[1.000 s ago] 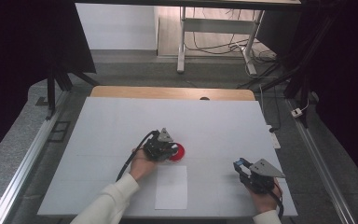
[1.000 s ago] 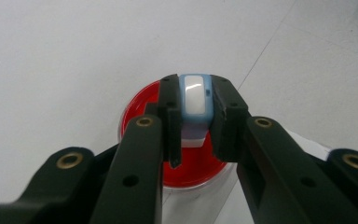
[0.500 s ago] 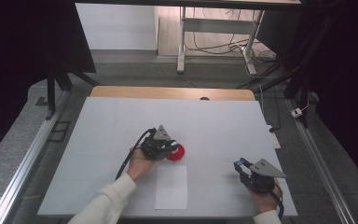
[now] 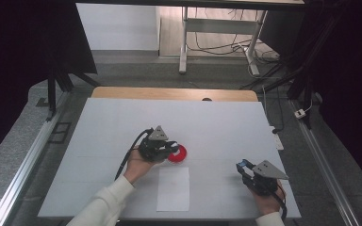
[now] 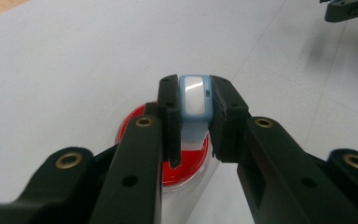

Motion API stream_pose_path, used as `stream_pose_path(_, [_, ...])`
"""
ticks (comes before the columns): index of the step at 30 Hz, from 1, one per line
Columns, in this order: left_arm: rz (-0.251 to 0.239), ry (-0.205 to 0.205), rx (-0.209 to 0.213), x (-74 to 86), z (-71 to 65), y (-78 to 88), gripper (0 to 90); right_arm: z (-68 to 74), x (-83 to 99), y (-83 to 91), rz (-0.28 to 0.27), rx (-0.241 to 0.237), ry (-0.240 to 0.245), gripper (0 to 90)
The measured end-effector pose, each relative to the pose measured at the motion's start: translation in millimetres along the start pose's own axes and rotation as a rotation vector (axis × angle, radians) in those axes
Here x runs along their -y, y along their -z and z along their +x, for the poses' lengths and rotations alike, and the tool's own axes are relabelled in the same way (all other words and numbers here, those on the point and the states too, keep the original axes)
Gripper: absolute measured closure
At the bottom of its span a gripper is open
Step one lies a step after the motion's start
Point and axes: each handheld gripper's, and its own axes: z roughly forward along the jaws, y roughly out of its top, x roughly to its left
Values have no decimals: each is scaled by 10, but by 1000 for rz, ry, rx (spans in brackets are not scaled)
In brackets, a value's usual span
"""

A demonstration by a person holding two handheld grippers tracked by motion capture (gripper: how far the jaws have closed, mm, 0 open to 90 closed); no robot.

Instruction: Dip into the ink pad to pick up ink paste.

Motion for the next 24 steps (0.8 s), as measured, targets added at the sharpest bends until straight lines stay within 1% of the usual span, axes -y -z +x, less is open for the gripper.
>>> stream_pose_path(10, [-8, -11, 27, 13, -46, 85, 755, 2, 0, -1, 2, -1, 1, 648])
stream_pose_path(24, [3, -21, 52, 73, -92, 120, 754, 5, 1, -5, 4, -2, 1, 648])
